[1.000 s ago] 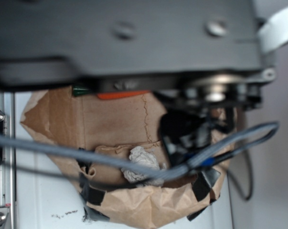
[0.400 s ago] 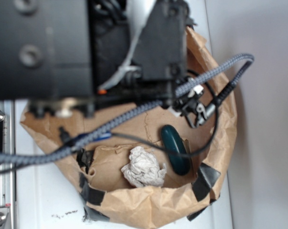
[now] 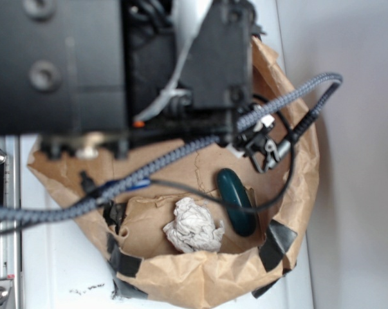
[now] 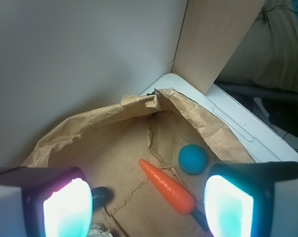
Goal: Grab the blue ball.
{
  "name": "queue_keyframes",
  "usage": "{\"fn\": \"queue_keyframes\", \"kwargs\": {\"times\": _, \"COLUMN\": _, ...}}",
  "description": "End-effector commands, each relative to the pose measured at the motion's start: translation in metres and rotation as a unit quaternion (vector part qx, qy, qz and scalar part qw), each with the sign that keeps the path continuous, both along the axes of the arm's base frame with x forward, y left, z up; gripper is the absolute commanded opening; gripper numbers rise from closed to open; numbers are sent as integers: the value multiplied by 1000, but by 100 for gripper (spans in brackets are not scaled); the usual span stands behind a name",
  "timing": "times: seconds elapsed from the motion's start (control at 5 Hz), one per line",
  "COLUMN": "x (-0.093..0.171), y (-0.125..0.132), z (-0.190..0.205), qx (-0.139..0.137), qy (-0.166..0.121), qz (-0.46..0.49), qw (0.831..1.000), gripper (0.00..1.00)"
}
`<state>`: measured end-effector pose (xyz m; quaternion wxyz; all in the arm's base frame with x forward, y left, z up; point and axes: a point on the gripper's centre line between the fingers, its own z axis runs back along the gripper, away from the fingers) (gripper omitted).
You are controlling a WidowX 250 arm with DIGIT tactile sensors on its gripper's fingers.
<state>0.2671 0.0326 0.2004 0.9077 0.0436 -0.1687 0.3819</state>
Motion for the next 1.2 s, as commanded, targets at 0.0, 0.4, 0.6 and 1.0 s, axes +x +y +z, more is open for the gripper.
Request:
{"fn": "queue_keyframes", "kwargs": {"times": 0.0, "x": -4, "y": 19, "z": -9, "qx": -61, "qy": -14, "qz": 157, "qw": 986, "gripper": 100}}
{"fn": "queue_keyframes", "kwargs": {"times": 0.4, "x": -14, "y": 25, "z": -46, "qx": -51, "qy": 39, "qz": 213, "qw": 975, "gripper": 100}}
{"fn": "queue_keyframes", "kwargs": {"times": 0.6, "x": -11, "y": 35, "z": -76, "qx": -35, "qy": 34, "qz": 252, "qw": 966, "gripper": 100}}
{"fn": "queue_keyframes", "kwargs": {"times": 1.0, "x": -23, "y": 57, "z": -102, "qx": -5, "qy": 20, "qz": 300, "qw": 954, "gripper": 100}}
